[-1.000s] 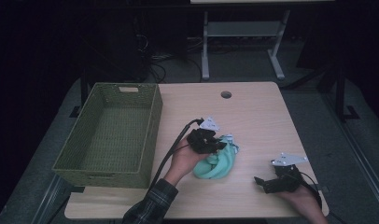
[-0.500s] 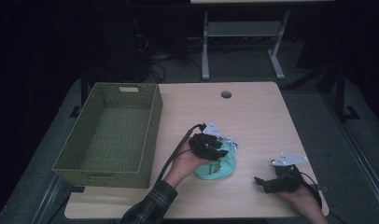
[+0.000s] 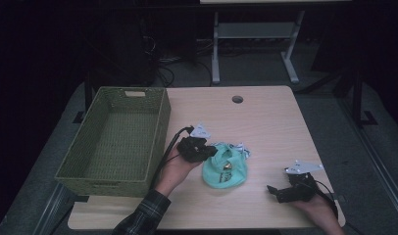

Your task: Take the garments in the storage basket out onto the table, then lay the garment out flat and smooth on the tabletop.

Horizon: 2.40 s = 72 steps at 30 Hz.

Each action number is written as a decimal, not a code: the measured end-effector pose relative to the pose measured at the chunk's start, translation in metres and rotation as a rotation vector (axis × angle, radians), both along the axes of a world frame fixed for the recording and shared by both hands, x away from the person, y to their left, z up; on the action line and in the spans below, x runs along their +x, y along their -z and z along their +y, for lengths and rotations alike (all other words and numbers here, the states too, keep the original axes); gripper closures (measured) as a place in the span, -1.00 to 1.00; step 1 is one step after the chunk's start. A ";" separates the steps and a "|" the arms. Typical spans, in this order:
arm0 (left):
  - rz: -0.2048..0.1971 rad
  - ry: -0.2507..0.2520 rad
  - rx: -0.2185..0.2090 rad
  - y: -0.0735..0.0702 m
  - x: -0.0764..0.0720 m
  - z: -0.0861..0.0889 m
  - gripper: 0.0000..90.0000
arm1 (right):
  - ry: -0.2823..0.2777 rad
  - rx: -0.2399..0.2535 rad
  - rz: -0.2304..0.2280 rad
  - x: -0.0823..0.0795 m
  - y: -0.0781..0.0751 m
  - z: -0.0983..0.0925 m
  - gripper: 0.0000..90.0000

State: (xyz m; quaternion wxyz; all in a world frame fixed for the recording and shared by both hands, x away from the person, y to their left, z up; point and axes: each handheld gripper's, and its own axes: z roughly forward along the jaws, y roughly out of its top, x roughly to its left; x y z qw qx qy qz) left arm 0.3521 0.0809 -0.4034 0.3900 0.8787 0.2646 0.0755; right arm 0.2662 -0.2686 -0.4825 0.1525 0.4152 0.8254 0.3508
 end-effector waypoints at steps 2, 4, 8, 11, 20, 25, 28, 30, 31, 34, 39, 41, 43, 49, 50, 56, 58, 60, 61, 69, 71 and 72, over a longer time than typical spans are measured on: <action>0.015 -0.019 0.015 0.007 0.000 0.002 0.98 | 0.000 0.000 0.000 0.000 0.000 0.000 -0.93; 0.032 -0.029 0.046 0.015 0.000 0.003 0.99 | 0.000 0.000 0.000 0.000 0.000 0.000 -0.93; 0.053 -0.024 0.091 0.028 -0.002 0.004 0.98 | -0.002 -0.001 -0.001 0.000 0.000 0.000 -0.93; 0.066 -0.014 0.115 0.035 -0.004 0.004 0.98 | -0.003 -0.003 -0.002 0.000 0.000 0.000 -0.93; 0.100 0.029 0.154 0.049 -0.015 0.003 0.98 | -0.003 -0.003 -0.002 0.000 0.000 0.000 -0.93; 0.111 0.051 0.164 0.051 -0.016 0.002 0.96 | -0.003 -0.006 -0.005 0.000 0.000 -0.001 -0.93; 0.113 0.059 0.169 0.052 -0.017 0.000 0.95 | -0.004 -0.002 -0.010 0.000 0.000 -0.001 -0.88; 0.106 0.058 0.167 0.052 -0.018 0.000 0.95 | -0.003 -0.006 -0.004 0.001 -0.002 -0.001 -0.78; 0.109 0.053 0.163 0.052 -0.018 0.000 0.96 | -0.005 -0.008 0.001 0.001 -0.003 -0.002 -0.69; 0.109 0.053 0.163 0.052 -0.018 0.001 0.97 | -0.008 -0.009 0.012 0.003 -0.008 -0.001 -0.66; 0.097 0.054 0.183 0.051 -0.019 -0.002 0.97 | -0.001 0.011 0.002 0.011 -0.021 0.001 -0.61; 0.089 0.056 0.192 0.051 -0.019 -0.003 0.98 | -0.003 0.012 -0.002 0.014 -0.024 0.002 -0.61; 0.085 0.056 0.194 0.051 -0.020 -0.003 0.98 | 0.002 0.015 -0.005 0.019 -0.028 0.004 -0.58; 0.099 0.058 0.182 0.052 -0.018 -0.001 0.98 | -0.003 0.042 -0.023 0.036 -0.039 0.009 -0.43; 0.100 0.057 0.182 0.051 -0.018 -0.001 0.98 | -0.006 0.045 -0.026 0.038 -0.040 0.010 -0.38; 0.100 0.059 0.182 0.051 -0.018 -0.001 0.98 | -0.029 0.066 -0.033 0.055 -0.045 0.018 -0.07; 0.106 0.056 0.174 0.052 -0.018 -0.001 0.98 | -0.031 0.066 -0.026 0.062 -0.045 0.023 -0.03; 0.106 0.054 0.169 0.052 -0.017 -0.001 0.98 | -0.028 0.074 -0.025 0.067 -0.045 0.027 0.07; 0.105 0.055 0.170 0.052 -0.017 -0.001 0.98 | -0.027 0.081 -0.032 0.069 -0.045 0.028 0.11; 0.113 0.061 0.170 0.052 -0.016 0.000 0.98 | -0.069 0.086 0.001 0.088 -0.039 0.048 0.35; 0.114 0.061 0.170 0.052 -0.016 0.000 0.98 | -0.081 0.083 0.007 0.092 -0.036 0.053 0.41; 0.114 0.061 0.169 0.052 -0.016 0.000 0.98 | -0.083 0.083 0.010 0.093 -0.035 0.056 0.44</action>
